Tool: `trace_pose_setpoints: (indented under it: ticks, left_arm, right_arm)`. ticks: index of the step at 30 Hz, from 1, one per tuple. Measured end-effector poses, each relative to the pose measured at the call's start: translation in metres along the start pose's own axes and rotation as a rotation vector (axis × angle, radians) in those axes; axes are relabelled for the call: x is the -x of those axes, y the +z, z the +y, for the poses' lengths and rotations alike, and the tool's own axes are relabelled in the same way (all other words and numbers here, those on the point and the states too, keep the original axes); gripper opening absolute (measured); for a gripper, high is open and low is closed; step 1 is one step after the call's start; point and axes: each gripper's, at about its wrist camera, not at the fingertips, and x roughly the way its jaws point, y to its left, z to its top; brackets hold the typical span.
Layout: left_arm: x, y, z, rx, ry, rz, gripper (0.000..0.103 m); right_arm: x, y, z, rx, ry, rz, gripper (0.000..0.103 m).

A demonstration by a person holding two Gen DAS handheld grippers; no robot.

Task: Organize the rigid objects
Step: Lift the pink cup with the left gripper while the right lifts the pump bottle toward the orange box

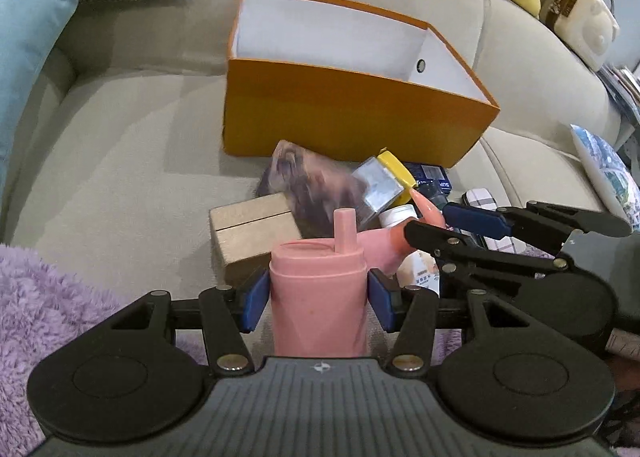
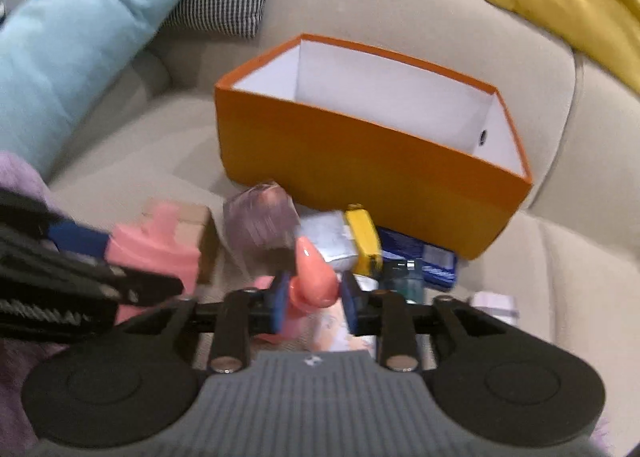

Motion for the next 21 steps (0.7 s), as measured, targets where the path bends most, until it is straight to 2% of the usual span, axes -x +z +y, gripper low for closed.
trace_pose_setpoints:
  ticks: [6, 10, 12, 16, 21]
  left_arm:
    - [0.010, 0.000, 0.004, 0.007, -0.001, -0.042, 0.061]
    - [0.012, 0.000, 0.007, 0.021, -0.004, -0.054, 0.061]
    - [0.013, 0.000, 0.007, 0.020, -0.010, -0.066, 0.061]
    - [0.022, 0.008, 0.003, -0.004, -0.027, -0.102, 0.061]
    - [0.037, 0.042, -0.002, -0.068, -0.047, -0.169, 0.061]
  right_arm:
    - [-0.023, -0.003, -0.015, -0.190, 0.131, 0.050, 0.039]
    - [-0.028, -0.010, -0.010, -0.185, 0.124, 0.072, 0.040]
    - [-0.026, -0.012, -0.012, -0.203, 0.141, 0.059, 0.027]
    - [-0.016, -0.005, -0.014, -0.199, 0.136, 0.041, 0.027]
    - [0.006, 0.025, -0.025, -0.193, 0.162, 0.023, 0.026]
